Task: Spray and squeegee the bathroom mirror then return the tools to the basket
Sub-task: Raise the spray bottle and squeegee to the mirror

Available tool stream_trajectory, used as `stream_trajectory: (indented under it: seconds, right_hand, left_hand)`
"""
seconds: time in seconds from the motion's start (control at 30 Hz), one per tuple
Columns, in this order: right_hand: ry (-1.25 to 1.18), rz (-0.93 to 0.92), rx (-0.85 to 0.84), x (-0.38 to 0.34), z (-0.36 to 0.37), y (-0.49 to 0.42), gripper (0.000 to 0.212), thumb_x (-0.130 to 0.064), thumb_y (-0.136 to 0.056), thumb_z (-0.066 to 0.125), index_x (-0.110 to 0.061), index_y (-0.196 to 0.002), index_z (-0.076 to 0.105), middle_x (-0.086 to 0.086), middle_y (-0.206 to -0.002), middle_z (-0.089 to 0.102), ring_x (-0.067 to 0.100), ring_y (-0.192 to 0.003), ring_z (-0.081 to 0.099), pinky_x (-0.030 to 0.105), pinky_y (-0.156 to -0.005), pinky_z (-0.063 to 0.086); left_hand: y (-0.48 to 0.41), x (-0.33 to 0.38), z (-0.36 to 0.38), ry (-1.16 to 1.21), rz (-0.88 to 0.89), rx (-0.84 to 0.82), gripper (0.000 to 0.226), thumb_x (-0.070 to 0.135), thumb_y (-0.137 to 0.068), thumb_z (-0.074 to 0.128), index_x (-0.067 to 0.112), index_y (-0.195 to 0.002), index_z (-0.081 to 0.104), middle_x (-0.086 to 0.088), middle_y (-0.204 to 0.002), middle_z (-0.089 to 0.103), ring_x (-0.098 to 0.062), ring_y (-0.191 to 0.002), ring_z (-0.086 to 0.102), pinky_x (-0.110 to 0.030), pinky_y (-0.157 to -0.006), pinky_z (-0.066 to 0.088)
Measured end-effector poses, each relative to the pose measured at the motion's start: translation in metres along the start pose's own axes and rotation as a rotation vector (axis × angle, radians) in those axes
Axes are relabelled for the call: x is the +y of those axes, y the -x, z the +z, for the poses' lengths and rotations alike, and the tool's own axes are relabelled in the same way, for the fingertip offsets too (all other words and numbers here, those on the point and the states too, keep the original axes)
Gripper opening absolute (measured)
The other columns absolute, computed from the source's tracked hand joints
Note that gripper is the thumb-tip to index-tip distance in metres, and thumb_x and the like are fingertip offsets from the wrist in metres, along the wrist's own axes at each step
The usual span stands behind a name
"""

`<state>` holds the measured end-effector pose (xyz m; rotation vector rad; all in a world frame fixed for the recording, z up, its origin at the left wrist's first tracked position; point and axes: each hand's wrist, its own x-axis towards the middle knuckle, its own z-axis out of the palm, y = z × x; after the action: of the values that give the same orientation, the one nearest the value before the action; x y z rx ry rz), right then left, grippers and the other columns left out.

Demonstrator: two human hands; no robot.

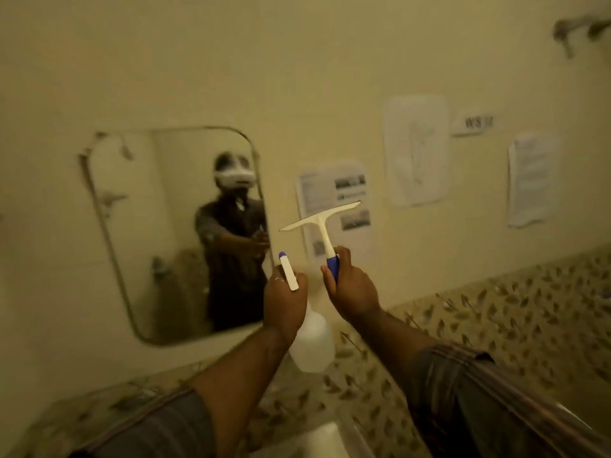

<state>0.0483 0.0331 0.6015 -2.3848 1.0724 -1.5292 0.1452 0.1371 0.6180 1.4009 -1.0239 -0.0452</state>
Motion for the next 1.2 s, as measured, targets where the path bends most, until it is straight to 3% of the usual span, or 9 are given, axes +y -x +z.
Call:
stream_trajectory:
  seconds: [0.1, 0.2, 0.3, 0.47, 0.6, 0.73, 0.83, 0.97, 1.2]
  right_hand:
    - [-0.132, -0.035, 0.008, -0.064, 0.009, -0.027, 0.034, -0.049, -0.096, 0.044, -0.029, -0.122, 0.034, -0.008, -0.079, 0.061, 0.019, -0.061, 0.065, 0.034, -0.050, 0.055]
    - [-0.263, -0.040, 0.014, -0.115, 0.021, -0.046, 0.032, -0.046, -0.095, 0.048, -0.033, -0.121, 0.036, -0.013, -0.069, 0.055, 0.002, -0.057, 0.059, 0.013, -0.045, 0.041]
    - [-0.417, -0.056, -0.016, -0.157, 0.032, -0.062, 0.030, -0.041, -0.096, 0.050, -0.035, -0.121, 0.035, -0.011, -0.074, 0.060, 0.003, -0.061, 0.064, 0.012, -0.049, 0.046]
    - [-0.528, -0.051, 0.013, -0.202, 0.049, -0.084, 0.018, -0.042, -0.097, 0.048, -0.038, -0.112, 0.039, -0.005, -0.090, 0.064, 0.008, -0.071, 0.068, 0.020, -0.058, 0.056]
    - [-0.566, -0.038, 0.067, -0.221, 0.054, -0.104, 0.019, -0.046, -0.097, 0.046, -0.040, -0.112, 0.037, -0.005, -0.077, 0.064, 0.003, -0.061, 0.067, 0.010, -0.041, 0.046]
    - [-0.601, -0.046, 0.092, -0.228, 0.053, -0.121, 0.020, -0.048, -0.094, 0.046, -0.042, -0.109, 0.033, -0.003, -0.074, 0.062, 0.008, -0.056, 0.065, 0.007, -0.039, 0.045]
    - [-0.569, -0.045, 0.091, -0.232, 0.054, -0.134, 0.026, -0.043, -0.098, 0.046, -0.035, -0.120, 0.034, -0.004, -0.072, 0.062, 0.008, -0.055, 0.065, 0.008, -0.038, 0.044]
    - [-0.478, -0.040, 0.071, -0.236, 0.058, -0.150, 0.041, -0.039, -0.102, 0.043, -0.033, -0.138, 0.026, -0.005, -0.077, 0.063, 0.012, -0.063, 0.070, 0.024, -0.051, 0.060]
    - [-0.425, -0.027, 0.042, -0.217, 0.080, -0.132, 0.062, -0.049, -0.101, 0.037, -0.047, -0.151, -0.001, -0.010, -0.078, 0.060, 0.011, -0.068, 0.068, 0.028, -0.061, 0.061]
  left_hand:
    - [-0.031, 0.027, -0.063, 0.039, -0.065, 0.008, 0.018, 0.033, -0.097, 0.052, 0.021, -0.096, 0.065, 0.001, -0.087, 0.070, -0.014, -0.082, 0.065, -0.023, -0.067, 0.049]
    - [-0.054, 0.043, -0.119, 0.081, -0.140, 0.000, 0.022, 0.042, -0.096, 0.051, 0.026, -0.095, 0.066, 0.005, -0.086, 0.069, -0.010, -0.081, 0.063, -0.023, -0.064, 0.045]
    - [-0.077, 0.053, -0.166, 0.030, -0.154, 0.025, 0.034, 0.043, -0.097, 0.050, 0.015, -0.103, 0.067, 0.003, -0.086, 0.069, -0.013, -0.080, 0.062, -0.021, -0.063, 0.042]
    - [-0.104, 0.063, -0.215, -0.008, -0.131, 0.081, 0.045, 0.043, -0.097, 0.050, 0.003, -0.100, 0.069, -0.017, -0.090, 0.071, -0.032, -0.088, 0.066, -0.044, -0.091, 0.051]
    - [-0.122, 0.063, -0.231, -0.048, -0.128, 0.145, 0.050, 0.046, -0.096, 0.050, 0.000, -0.101, 0.069, -0.010, -0.076, 0.065, -0.017, -0.066, 0.059, -0.026, -0.059, 0.044]
    - [-0.131, 0.058, -0.235, -0.078, -0.083, 0.204, 0.043, 0.042, -0.096, 0.052, 0.004, -0.102, 0.071, -0.009, -0.079, 0.067, -0.012, -0.060, 0.058, -0.019, -0.050, 0.038]
    - [-0.139, 0.047, -0.235, -0.052, -0.056, 0.200, 0.040, 0.041, -0.096, 0.053, 0.006, -0.102, 0.071, -0.012, -0.083, 0.069, -0.020, -0.069, 0.064, -0.023, -0.057, 0.046]
    - [-0.150, 0.036, -0.233, 0.005, -0.098, 0.158, 0.046, 0.046, -0.094, 0.054, 0.004, -0.106, 0.069, -0.018, -0.098, 0.072, -0.033, -0.092, 0.069, -0.044, -0.088, 0.056]
    - [-0.158, 0.029, -0.215, -0.045, -0.113, 0.124, 0.044, 0.045, -0.095, 0.051, 0.005, -0.108, 0.067, -0.017, -0.096, 0.072, -0.032, -0.086, 0.069, -0.044, -0.084, 0.058]
